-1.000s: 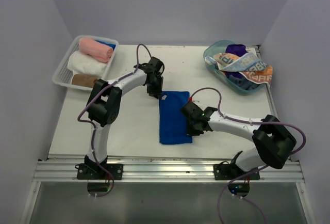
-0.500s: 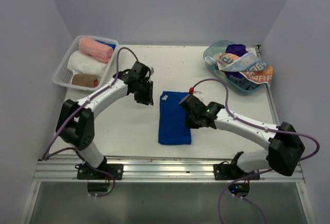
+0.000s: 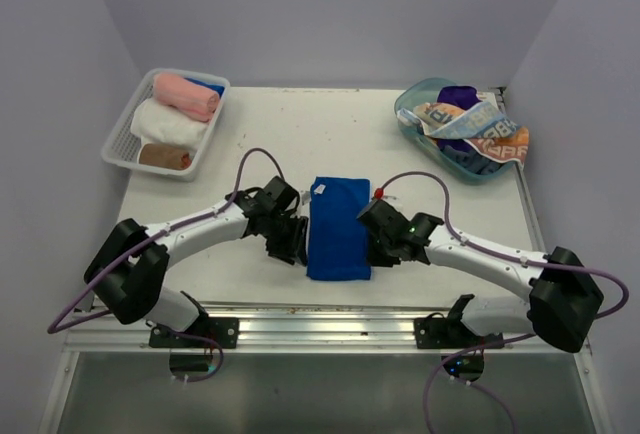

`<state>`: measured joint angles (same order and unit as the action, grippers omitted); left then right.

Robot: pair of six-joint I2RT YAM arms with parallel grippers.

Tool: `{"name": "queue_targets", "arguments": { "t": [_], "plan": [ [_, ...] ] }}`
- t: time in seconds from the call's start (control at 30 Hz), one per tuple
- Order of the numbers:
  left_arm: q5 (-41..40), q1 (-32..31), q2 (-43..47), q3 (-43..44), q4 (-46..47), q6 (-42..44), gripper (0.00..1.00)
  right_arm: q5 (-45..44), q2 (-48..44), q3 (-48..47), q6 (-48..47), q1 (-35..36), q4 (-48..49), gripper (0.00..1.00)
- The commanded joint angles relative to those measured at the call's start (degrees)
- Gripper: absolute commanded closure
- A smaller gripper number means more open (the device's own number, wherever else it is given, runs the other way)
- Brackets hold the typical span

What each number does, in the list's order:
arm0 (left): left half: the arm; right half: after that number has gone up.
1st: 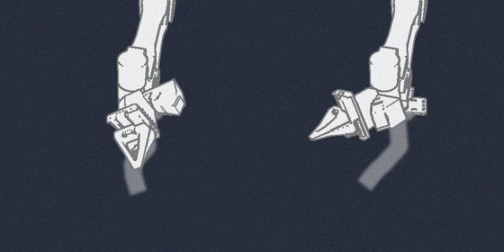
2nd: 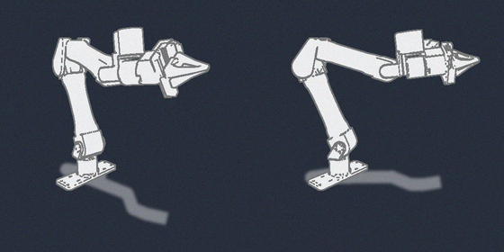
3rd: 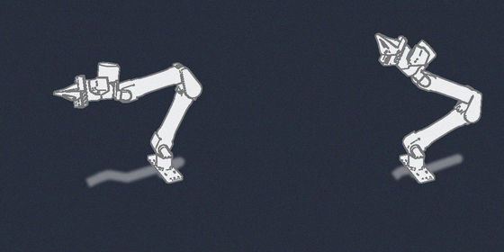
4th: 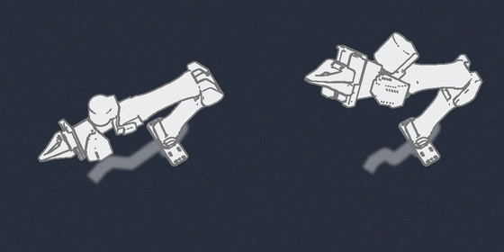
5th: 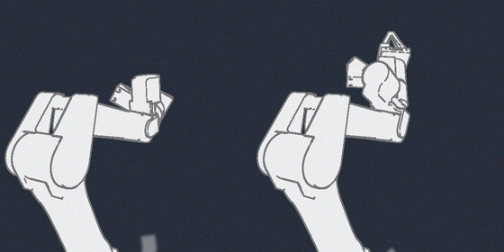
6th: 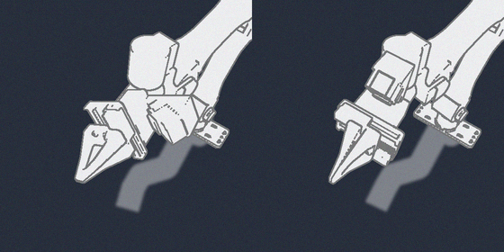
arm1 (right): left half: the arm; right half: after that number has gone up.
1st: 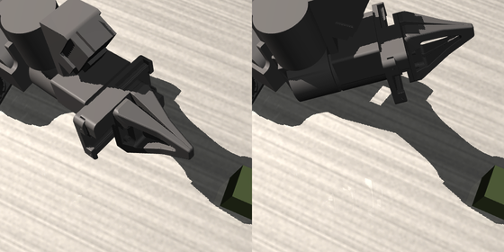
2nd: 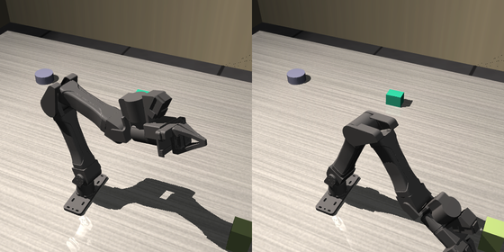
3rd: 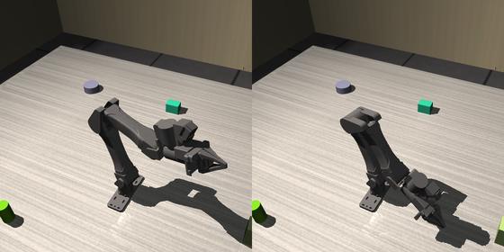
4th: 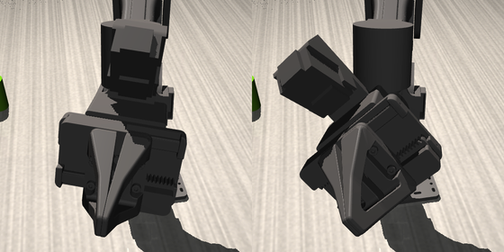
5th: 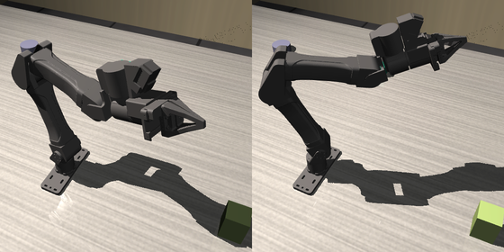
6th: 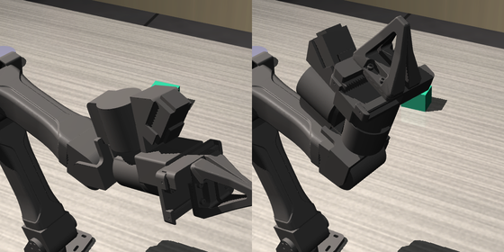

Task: Roll the towels
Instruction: Fold the towel

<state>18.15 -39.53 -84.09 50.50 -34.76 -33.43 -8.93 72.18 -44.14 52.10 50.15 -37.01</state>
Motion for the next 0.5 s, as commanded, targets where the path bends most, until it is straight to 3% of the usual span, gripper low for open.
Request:
{"name": "queue_targets", "arguments": {
  "t": [0.0, 0.23, 0.47],
  "plan": [
    [3.4, -2.1, 0.6, -2.6, 7.0, -3.7, 0.58, 2.0, 0.0, 1.2, 2.2, 1.0, 2.6, 0.83],
    [1.9, -4.2, -4.4, -4.7, 12.4, -5.4, 0.61, 2.4, 5.2, 3.8, 2.7, 1.3, 6.6, 0.82],
    [0.7, -4.2, -7.6, -4.2, 11.8, -4.5, 0.76, 1.6, 7.1, 5.3, 3.3, 1.4, 5.9, 0.80]
  ]
}}
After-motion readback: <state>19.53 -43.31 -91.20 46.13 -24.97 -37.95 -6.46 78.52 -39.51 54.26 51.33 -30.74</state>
